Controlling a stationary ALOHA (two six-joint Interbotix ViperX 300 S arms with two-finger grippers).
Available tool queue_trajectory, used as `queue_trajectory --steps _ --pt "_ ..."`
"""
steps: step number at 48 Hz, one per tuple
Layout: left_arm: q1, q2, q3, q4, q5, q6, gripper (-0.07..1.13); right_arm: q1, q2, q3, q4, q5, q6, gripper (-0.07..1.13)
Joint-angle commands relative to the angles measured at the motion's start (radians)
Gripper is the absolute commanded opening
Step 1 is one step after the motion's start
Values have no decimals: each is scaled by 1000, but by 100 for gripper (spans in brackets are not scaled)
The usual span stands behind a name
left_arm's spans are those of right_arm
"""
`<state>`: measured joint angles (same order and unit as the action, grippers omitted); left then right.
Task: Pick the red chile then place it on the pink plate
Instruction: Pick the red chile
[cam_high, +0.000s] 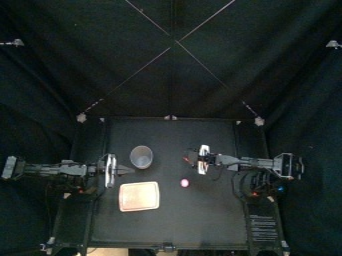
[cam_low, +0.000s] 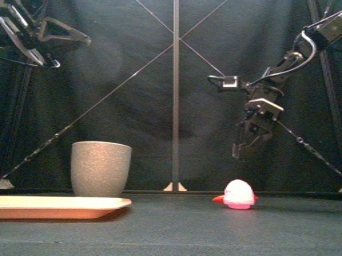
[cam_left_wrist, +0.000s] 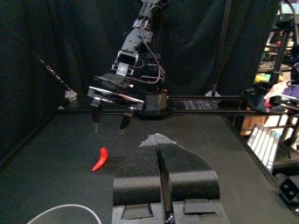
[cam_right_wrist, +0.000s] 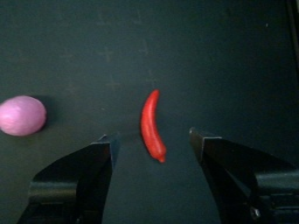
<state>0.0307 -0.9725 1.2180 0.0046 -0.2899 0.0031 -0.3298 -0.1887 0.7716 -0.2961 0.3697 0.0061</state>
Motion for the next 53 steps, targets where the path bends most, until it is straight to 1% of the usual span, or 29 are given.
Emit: queue_trajectory --steps 1,8,16,27,33,40,44,46,53 --pt "3 3 -14 3 -2 2 -4 -20 49 -57 -11 43 2 96" --pt "3 3 -12 3 5 2 -4 -41 138 -106 -15 91 -3 96" --pt "8 3 -11 3 6 2 -4 -52 206 -146 -8 103 0 96" --pt "12 3 -11 3 15 2 -4 -54 242 -153 41 103 -2 92" --pt "14 3 -11 3 18 2 -4 -52 253 -150 67 103 -2 84" --pt "14 2 -9 3 18 2 -4 -52 262 -147 87 101 -2 66" --pt "15 2 -9 3 18 2 -4 -52 270 -146 104 94 -2 58" --pt "15 3 -9 3 18 2 -4 -51 276 -146 114 89 -2 56" --pt "15 2 -9 3 18 2 -4 -46 287 -146 130 87 -2 57"
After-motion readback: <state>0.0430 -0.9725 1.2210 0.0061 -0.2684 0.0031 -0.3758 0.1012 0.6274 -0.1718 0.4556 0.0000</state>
